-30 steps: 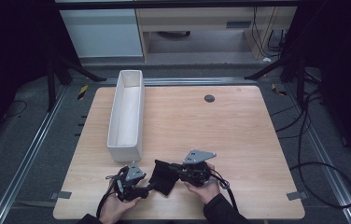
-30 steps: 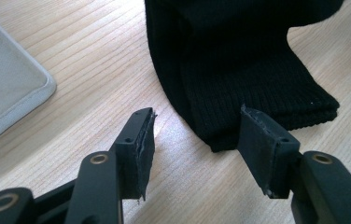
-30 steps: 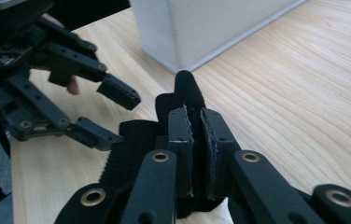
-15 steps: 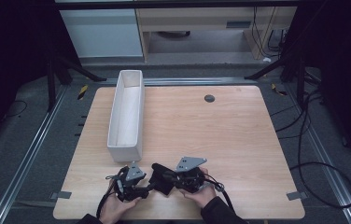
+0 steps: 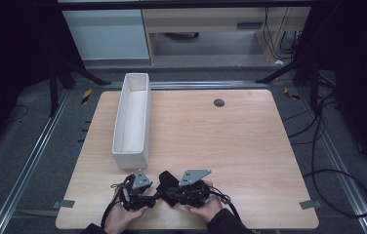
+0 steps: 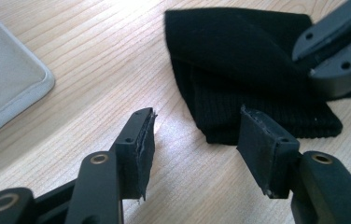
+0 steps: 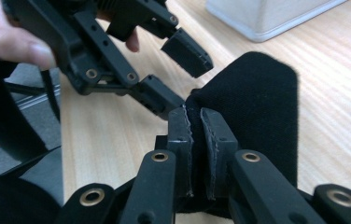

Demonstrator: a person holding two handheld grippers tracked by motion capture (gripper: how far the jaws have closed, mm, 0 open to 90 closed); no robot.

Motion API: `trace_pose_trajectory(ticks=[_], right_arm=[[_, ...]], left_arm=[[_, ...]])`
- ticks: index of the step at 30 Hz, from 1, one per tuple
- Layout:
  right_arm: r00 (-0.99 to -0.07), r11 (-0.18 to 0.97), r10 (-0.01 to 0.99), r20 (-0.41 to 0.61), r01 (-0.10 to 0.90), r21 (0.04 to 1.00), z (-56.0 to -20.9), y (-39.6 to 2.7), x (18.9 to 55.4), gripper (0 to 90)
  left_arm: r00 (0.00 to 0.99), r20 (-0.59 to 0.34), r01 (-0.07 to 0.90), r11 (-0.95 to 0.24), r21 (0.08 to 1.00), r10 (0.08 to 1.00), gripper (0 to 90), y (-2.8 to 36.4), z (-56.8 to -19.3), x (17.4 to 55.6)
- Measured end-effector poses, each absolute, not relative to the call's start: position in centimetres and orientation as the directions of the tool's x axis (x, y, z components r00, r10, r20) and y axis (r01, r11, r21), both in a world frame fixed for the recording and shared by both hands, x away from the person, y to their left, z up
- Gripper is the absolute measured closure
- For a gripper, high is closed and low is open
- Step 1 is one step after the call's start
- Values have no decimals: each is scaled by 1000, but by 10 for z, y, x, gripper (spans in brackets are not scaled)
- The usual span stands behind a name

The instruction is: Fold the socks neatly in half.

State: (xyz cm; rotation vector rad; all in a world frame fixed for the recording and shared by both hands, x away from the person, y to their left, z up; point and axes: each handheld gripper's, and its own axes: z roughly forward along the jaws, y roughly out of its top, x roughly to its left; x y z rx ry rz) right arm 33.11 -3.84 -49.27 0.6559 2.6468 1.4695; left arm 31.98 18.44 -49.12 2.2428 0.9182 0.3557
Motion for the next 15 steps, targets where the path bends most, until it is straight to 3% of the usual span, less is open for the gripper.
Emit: trace_pose_trajectory(ticks=[10, 15], right_arm=[[-906, 410, 397, 146, 317, 855, -483, -42, 330, 836], [-924, 447, 357, 138, 299, 843, -485, -39, 327, 835]], left_arm=[[711, -2, 518, -521, 678, 704, 444, 184, -492, 321], [710, -1, 519, -522, 677, 704, 444, 184, -492, 321]])
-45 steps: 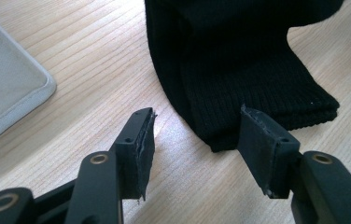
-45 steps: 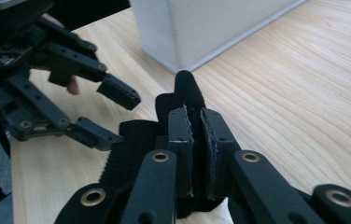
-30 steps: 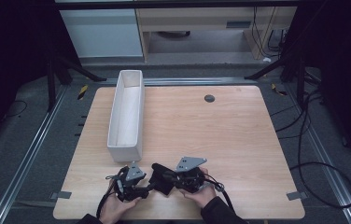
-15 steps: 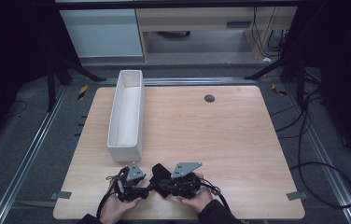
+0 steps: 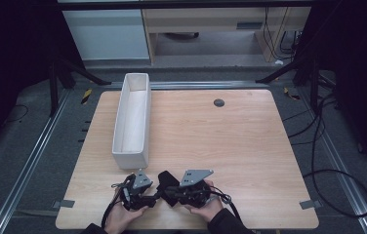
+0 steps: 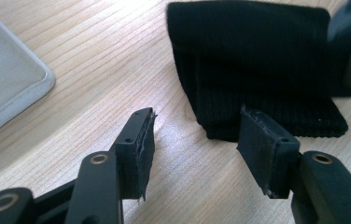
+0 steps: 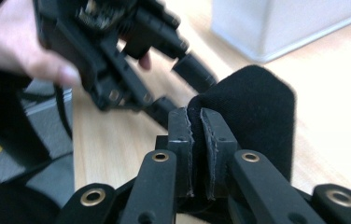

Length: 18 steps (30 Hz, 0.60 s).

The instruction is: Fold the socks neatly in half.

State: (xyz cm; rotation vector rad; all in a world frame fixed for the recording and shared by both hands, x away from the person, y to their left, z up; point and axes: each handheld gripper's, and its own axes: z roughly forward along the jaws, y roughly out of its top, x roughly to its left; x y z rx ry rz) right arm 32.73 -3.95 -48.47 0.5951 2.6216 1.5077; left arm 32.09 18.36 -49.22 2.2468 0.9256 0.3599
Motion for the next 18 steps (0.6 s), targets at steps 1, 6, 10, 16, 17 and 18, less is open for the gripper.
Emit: trace_pose_trajectory(ticks=[1, 6, 10, 16, 17, 18], right_arm=[[-926, 460, 349, 142, 302, 835, -486, -39, 327, 835], [-933, 491, 326, 152, 305, 816, -490, -41, 323, 836], [-931, 492, 332, 154, 310, 814, -494, -38, 322, 836], [-929, 501, 348, 126, 297, 813, -493, -35, 318, 830], [-929, 504, 350, 124, 298, 811, -493, -35, 318, 829], [-929, 507, 349, 121, 296, 810, -493, -34, 317, 828]], left_arm=[[711, -1, 519, -524, 676, 703, 444, 184, -492, 321], [715, 3, 518, -532, 669, 699, 443, 182, -494, 321], [713, 4, 520, -533, 668, 701, 444, 182, -494, 321], [692, -20, 534, -493, 687, 721, 446, 191, -488, 323], [687, -27, 535, -480, 695, 726, 445, 194, -485, 323], [683, -34, 534, -466, 705, 730, 444, 197, -481, 325]])
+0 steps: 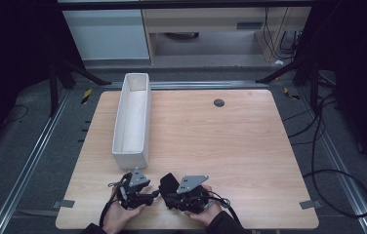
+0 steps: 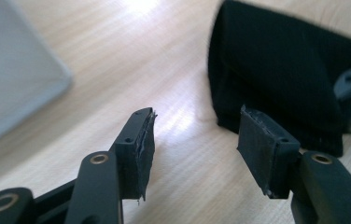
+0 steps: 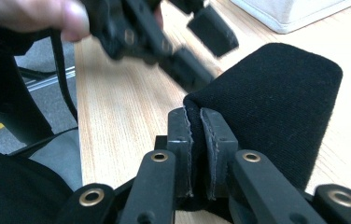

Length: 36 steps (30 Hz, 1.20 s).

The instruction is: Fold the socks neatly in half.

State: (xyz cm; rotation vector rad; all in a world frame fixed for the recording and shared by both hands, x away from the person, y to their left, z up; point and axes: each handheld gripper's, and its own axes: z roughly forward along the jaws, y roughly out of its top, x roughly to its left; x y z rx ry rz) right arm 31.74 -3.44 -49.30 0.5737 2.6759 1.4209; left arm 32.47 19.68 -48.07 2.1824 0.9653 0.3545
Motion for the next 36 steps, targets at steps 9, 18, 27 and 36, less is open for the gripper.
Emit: trace_pose_trajectory(ticks=[9, 18, 27, 36], right_arm=[[-931, 524, 347, 110, 290, 801, -492, -33, 315, 821], [-933, 544, 349, 86, 276, 792, -492, -36, 310, 804], [-908, 549, 413, 68, 308, 777, -492, -50, 310, 744], [-872, 532, 487, 47, 338, 776, -492, -57, 315, 659]], left_arm=[[700, -38, 493, -443, 749, 713, 427, 184, -450, 345], [723, -43, 506, -487, 712, 690, 420, 167, -459, 354], [712, -54, 525, -478, 704, 701, 421, 190, -469, 337], [712, -60, 528, -477, 702, 699, 416, 194, -475, 313]])
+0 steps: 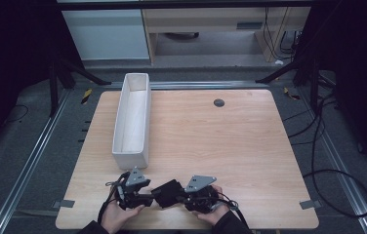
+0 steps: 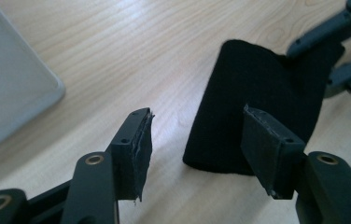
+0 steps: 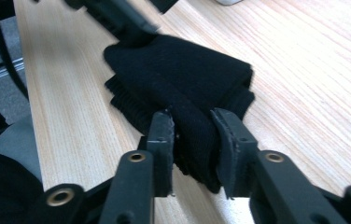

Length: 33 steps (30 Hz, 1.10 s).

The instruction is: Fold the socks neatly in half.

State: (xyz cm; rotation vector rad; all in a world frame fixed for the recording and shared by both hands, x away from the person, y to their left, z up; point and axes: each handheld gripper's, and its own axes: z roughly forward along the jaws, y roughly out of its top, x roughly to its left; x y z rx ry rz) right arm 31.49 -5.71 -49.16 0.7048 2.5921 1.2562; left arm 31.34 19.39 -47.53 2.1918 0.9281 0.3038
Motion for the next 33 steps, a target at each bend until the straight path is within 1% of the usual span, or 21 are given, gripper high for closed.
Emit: trace_pose_trajectory(ticks=[4, 6, 9, 12, 14, 18, 26, 33], right_arm=[[-871, 487, 486, 66, 333, 807, -482, -59, 314, 580], [-866, 446, 493, 87, 338, 829, -477, -61, 314, 552], [-853, 378, 505, 129, 353, 856, -470, -65, 316, 558], [-829, 338, 543, 136, 364, 868, -466, -66, 318, 589], [-820, 348, 558, 126, 369, 862, -468, -64, 320, 598], [-816, 416, 572, 84, 377, 827, -481, -62, 319, 593], [-804, 423, 589, 81, 392, 817, -494, -67, 321, 569], [-789, 410, 612, 61, 382, 828, -497, -66, 326, 570]], left_arm=[[717, -61, 528, -484, 698, 695, 408, 192, -478, 307], [721, -62, 530, -492, 691, 690, 408, 190, -480, 305], [726, -53, 522, -500, 691, 686, 407, 184, -480, 301], [727, -43, 517, -505, 691, 685, 403, 179, -481, 298], [729, -42, 516, -508, 690, 683, 401, 177, -482, 297], [730, -51, 517, -501, 694, 682, 397, 175, -483, 296], [741, -73, 516, -495, 699, 668, 392, 174, -483, 296], [748, -120, 532, -481, 697, 653, 392, 170, -485, 299]])
